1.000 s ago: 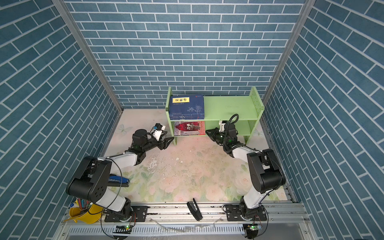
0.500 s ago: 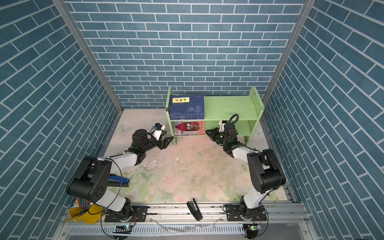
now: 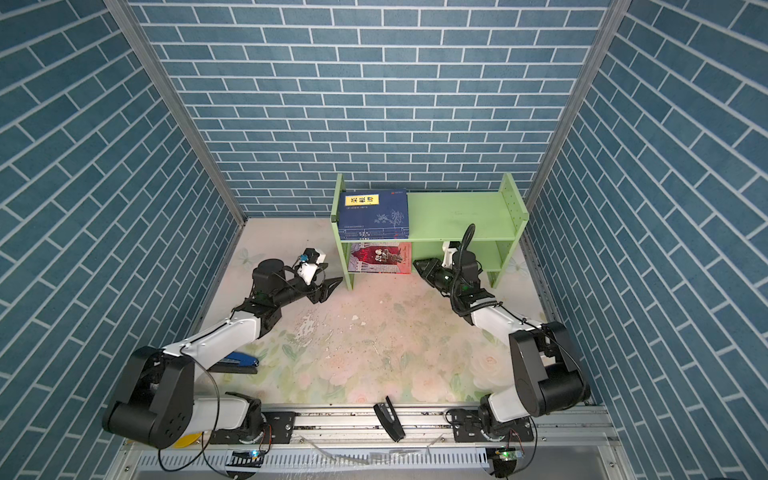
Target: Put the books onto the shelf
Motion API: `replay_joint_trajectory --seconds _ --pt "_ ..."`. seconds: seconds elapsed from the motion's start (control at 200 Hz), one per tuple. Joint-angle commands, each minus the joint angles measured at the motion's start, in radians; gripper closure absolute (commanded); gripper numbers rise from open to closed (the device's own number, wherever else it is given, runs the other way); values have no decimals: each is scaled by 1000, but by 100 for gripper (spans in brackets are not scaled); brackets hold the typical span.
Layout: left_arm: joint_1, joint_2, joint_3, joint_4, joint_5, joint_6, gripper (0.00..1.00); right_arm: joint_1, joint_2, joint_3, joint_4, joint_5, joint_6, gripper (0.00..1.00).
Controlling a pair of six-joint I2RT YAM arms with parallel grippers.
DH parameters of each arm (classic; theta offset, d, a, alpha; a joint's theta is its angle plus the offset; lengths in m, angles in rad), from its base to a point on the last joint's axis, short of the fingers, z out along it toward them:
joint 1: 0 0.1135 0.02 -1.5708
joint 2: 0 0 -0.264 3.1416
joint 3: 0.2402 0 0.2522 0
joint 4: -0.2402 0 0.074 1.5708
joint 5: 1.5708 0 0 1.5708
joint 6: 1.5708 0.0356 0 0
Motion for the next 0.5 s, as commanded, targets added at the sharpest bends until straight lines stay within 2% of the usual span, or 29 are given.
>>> replay_joint_trajectory --seconds 0.0,0.29,0.355,0.445,0.495 --pt "4 -49 40 -188 17 10 27 0 -57 4 -95 44 -77 71" --pt "9 -140 74 -384 4 -44 27 -1 -95 -26 -129 23 -78 73" --pt "10 -152 81 -414 -1 -48 27 -1 -112 -29 -146 13 -77 78" --pt "12 -163 85 -438 -7 -45 26 0 -114 -26 -163 -20 -72 92" --pt "12 -167 83 -440 -8 -47 26 3 -108 -28 -157 -42 -62 96"
